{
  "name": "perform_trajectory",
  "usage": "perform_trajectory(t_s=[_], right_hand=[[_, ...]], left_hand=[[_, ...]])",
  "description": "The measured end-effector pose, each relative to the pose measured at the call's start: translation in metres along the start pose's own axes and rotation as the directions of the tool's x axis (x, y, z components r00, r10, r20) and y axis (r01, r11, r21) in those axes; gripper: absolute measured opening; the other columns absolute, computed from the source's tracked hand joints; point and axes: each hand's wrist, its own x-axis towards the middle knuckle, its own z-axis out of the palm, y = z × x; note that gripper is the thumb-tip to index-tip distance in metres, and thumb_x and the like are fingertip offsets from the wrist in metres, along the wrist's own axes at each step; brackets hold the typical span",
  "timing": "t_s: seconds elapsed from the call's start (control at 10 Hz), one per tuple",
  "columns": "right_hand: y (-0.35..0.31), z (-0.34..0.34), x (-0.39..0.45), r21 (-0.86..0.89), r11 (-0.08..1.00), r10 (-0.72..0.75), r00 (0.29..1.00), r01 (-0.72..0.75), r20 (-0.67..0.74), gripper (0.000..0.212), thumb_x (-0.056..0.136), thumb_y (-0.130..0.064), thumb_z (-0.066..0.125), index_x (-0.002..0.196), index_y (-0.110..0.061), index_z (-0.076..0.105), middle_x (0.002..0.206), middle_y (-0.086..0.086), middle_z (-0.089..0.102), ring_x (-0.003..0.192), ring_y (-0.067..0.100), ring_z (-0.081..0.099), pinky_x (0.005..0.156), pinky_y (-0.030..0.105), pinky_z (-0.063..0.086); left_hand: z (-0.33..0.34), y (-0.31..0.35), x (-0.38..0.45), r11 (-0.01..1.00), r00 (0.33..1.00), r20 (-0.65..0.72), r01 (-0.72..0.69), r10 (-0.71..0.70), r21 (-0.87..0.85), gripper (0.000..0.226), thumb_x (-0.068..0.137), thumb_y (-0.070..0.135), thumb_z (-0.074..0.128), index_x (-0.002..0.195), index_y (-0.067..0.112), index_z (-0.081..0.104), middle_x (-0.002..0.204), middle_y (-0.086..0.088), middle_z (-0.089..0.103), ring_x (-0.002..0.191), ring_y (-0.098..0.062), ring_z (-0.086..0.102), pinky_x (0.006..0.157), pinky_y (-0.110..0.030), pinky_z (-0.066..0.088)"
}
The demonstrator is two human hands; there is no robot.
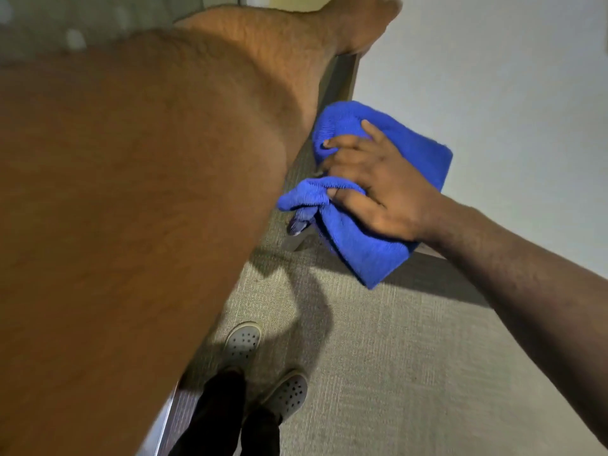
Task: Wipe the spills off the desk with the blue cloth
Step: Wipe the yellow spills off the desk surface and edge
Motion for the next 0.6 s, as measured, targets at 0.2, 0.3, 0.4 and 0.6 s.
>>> perform_trajectory(t_s=[0.2, 0.3, 0.4, 0.6], right_hand=[[-0.003, -0.006, -0.061, 0.231, 0.966, 0.120, 0.993, -0.118, 0.003, 0.041, 0.097, -0.035, 0.035, 0.134, -0.027, 0.051, 0.149, -0.013, 0.040, 0.145, 0.007, 0.020, 0.121, 0.037, 0.002], [0.029, -0.011, -0.107, 0.252, 0.896, 0.385, 0.922, -0.364, -0.038, 0.044, 0.095, -0.043, 0.030, 0.138, -0.044, 0.033, 0.152, -0.022, 0.026, 0.146, 0.002, 0.012, 0.121, 0.038, 0.003], [0.054, -0.013, -0.126, 0.228, 0.819, 0.558, 0.823, -0.527, -0.102, 0.043, 0.095, -0.046, 0.027, 0.136, -0.055, 0.020, 0.153, -0.023, 0.019, 0.146, 0.005, 0.011, 0.121, 0.046, 0.006], [0.071, -0.014, -0.091, 0.105, 0.618, 0.782, 0.595, -0.779, -0.185, 0.056, 0.096, -0.042, 0.023, 0.150, -0.027, 0.019, 0.160, -0.001, 0.016, 0.148, 0.024, 0.012, 0.119, 0.050, 0.008]], left_hand=[[0.016, -0.049, -0.060, 0.990, 0.959, -0.259, 0.134, -0.117, 0.048, 0.045, 0.100, 0.031, 0.024, 0.131, 0.009, 0.047, 0.141, -0.018, 0.049, 0.131, -0.034, 0.046, 0.113, -0.045, 0.033], [0.016, -0.042, -0.064, 0.990, 0.950, -0.278, 0.137, -0.144, -0.044, 0.054, 0.102, 0.037, 0.023, 0.151, 0.014, 0.027, 0.161, -0.005, 0.025, 0.148, -0.027, 0.021, 0.122, -0.045, 0.016], [0.024, -0.035, -0.063, 0.981, 0.945, -0.264, 0.186, -0.194, -0.055, 0.061, 0.101, 0.044, 0.023, 0.153, 0.013, 0.020, 0.163, -0.004, 0.016, 0.150, -0.027, 0.015, 0.123, -0.045, 0.012], [0.044, -0.027, -0.078, 0.966, 0.959, -0.221, 0.212, -0.177, 0.146, 0.072, 0.097, 0.057, 0.013, 0.154, 0.014, 0.009, 0.165, -0.005, 0.001, 0.151, -0.029, -0.001, 0.122, -0.050, 0.008]])
